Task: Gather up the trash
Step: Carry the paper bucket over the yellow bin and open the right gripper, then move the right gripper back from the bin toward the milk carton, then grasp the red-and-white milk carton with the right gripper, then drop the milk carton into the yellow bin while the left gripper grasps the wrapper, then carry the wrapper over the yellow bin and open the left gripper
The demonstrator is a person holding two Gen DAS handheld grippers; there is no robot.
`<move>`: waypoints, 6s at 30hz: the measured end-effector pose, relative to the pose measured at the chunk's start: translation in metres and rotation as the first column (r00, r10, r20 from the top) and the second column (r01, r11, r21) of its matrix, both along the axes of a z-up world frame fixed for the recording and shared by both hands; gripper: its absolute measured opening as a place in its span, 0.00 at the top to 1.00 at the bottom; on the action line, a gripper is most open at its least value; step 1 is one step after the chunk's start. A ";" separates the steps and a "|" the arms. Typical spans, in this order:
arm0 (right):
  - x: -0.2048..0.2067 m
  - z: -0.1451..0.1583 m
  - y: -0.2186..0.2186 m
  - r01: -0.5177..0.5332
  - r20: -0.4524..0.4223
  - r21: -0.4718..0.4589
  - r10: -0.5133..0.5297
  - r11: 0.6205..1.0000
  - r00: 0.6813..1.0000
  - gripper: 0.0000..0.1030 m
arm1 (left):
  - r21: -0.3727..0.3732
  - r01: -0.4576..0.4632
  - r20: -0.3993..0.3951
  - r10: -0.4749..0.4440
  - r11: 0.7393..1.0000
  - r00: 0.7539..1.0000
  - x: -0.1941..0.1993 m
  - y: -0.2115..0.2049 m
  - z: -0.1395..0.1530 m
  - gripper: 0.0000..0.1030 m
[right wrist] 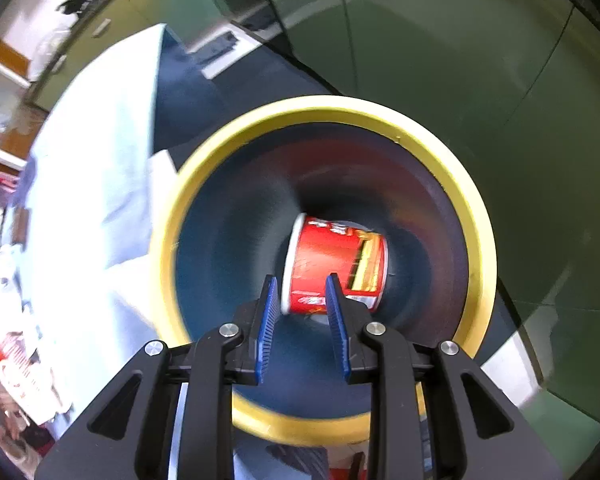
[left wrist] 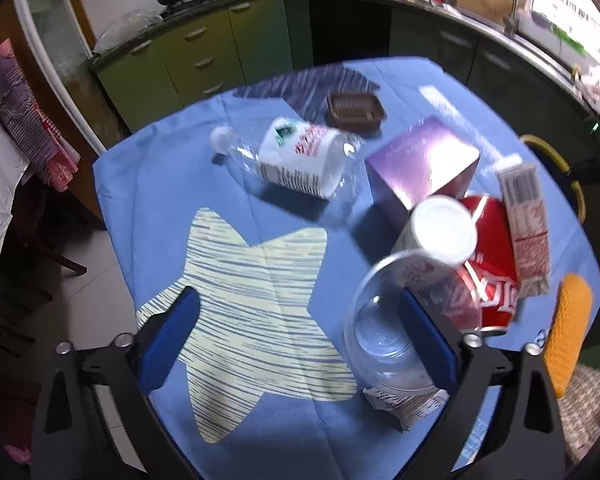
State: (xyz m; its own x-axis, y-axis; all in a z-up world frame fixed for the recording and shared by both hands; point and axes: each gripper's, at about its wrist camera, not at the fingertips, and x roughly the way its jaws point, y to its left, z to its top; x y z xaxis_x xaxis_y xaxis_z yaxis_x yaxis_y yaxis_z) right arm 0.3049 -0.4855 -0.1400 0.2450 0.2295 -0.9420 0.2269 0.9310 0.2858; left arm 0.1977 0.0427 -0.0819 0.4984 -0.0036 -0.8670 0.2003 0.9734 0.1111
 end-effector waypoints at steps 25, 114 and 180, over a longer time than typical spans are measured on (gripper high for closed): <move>-0.071 0.068 -0.010 -0.086 0.257 0.175 0.039 0.981 0.966 0.66 | -0.039 0.209 0.044 -0.207 0.977 0.977 -0.034 -0.071 0.089 0.95; -0.029 0.124 0.208 -0.493 0.376 0.246 0.386 0.835 0.842 0.48 | -0.216 0.044 0.140 -0.014 0.975 0.990 -0.084 -0.021 0.098 0.09; -0.047 0.048 0.067 -0.228 0.227 0.008 0.220 0.974 0.949 0.28 | -0.126 0.414 -0.214 -0.432 0.902 0.876 -0.070 -0.056 -0.012 0.69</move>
